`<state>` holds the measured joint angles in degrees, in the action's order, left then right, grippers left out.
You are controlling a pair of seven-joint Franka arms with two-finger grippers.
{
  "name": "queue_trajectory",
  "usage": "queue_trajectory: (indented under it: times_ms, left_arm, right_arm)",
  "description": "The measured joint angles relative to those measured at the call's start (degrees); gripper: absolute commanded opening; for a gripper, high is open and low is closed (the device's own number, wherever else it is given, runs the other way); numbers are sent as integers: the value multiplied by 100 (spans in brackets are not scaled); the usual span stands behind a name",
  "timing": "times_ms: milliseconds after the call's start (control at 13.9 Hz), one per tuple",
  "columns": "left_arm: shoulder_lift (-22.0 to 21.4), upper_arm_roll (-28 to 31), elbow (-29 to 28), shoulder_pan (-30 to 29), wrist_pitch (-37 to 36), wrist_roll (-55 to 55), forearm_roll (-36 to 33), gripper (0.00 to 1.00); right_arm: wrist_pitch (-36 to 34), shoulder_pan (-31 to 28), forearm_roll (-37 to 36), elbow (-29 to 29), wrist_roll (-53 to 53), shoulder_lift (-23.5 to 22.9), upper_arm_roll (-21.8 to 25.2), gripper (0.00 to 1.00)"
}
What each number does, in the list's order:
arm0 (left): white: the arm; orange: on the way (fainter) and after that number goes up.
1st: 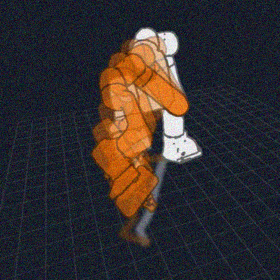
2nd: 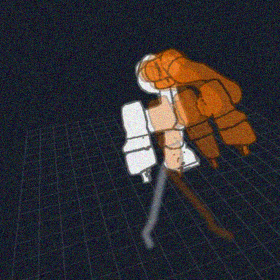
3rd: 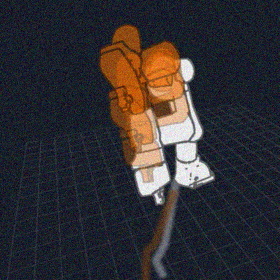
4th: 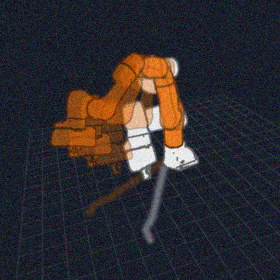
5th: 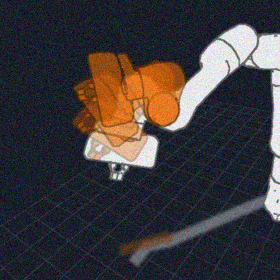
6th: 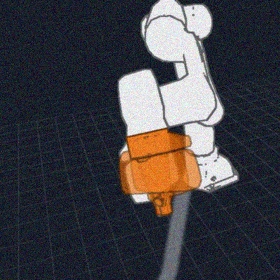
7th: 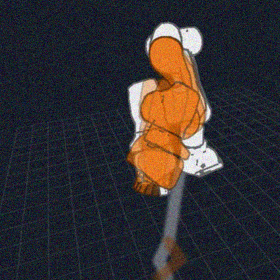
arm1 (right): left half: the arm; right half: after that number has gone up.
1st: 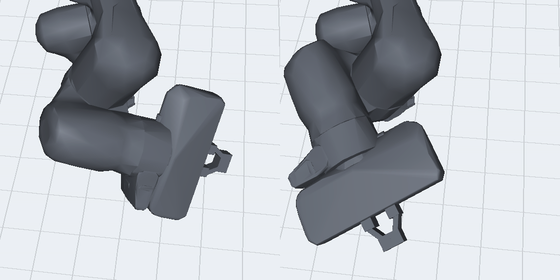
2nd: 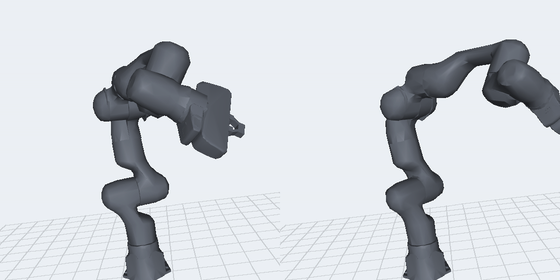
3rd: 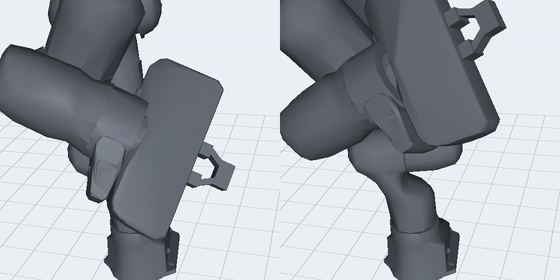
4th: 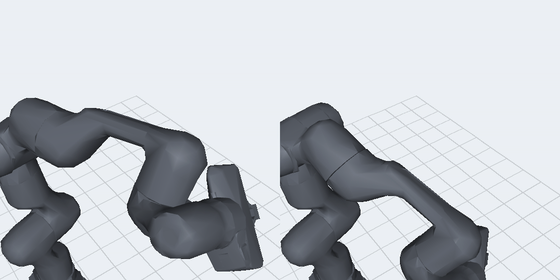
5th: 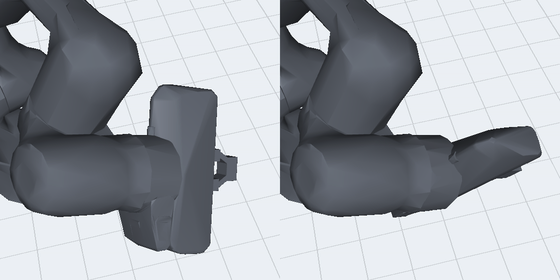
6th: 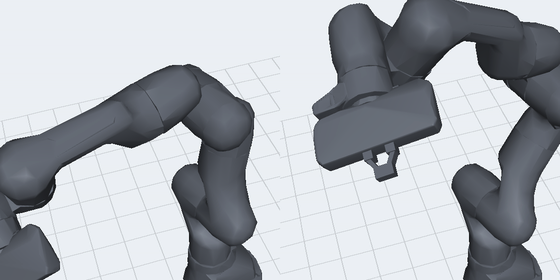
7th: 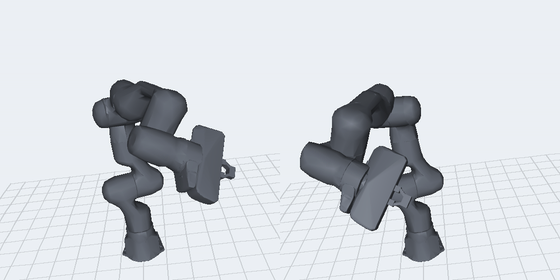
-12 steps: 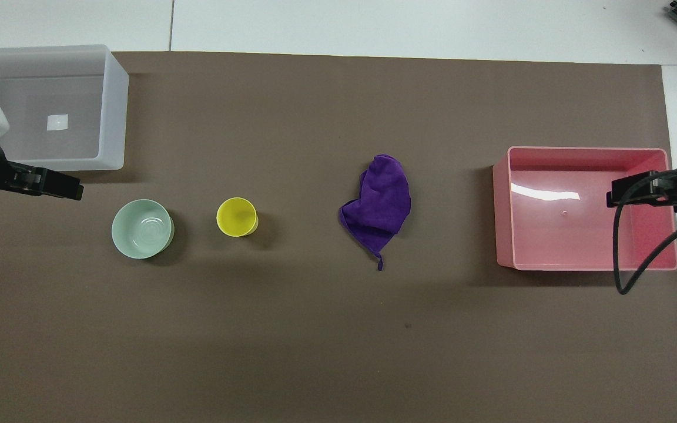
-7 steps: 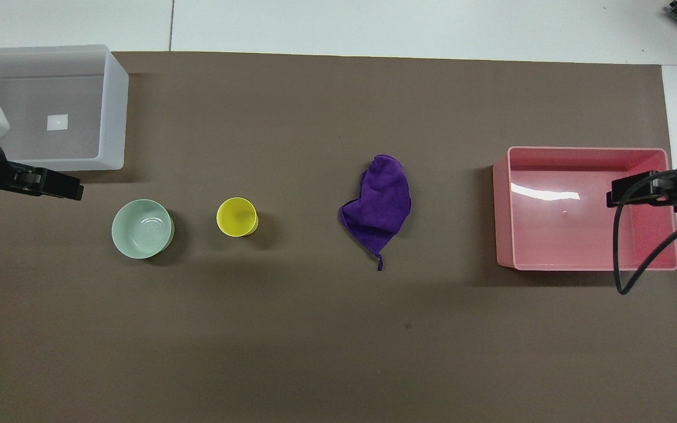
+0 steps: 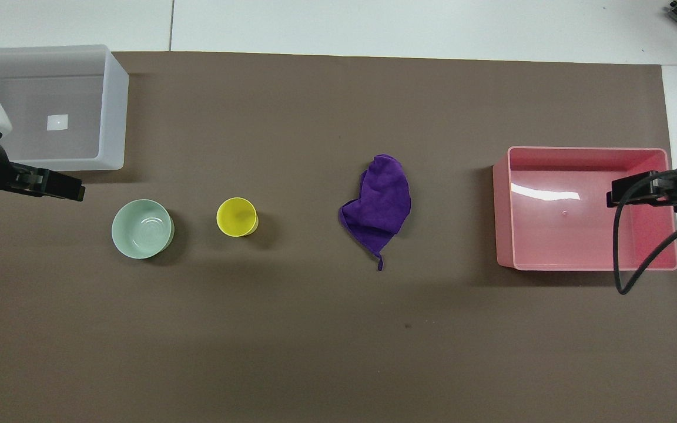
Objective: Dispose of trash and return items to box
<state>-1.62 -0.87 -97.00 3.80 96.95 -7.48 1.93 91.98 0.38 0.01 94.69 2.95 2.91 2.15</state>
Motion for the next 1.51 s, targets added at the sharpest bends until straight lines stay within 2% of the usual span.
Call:
queue_trajectory:
  times_ms: [432, 1514]
  left_arm:
    - [-5, 0, -287, -22, 467, 2, 0, 100]
    - [188, 13, -2713, -195, 3520, 12, 0, 100]
  right_arm:
    - [0, 0, 0, 0, 0, 0, 0, 100]
    - [0, -23, 0, 0, 0, 0, 14, 100]
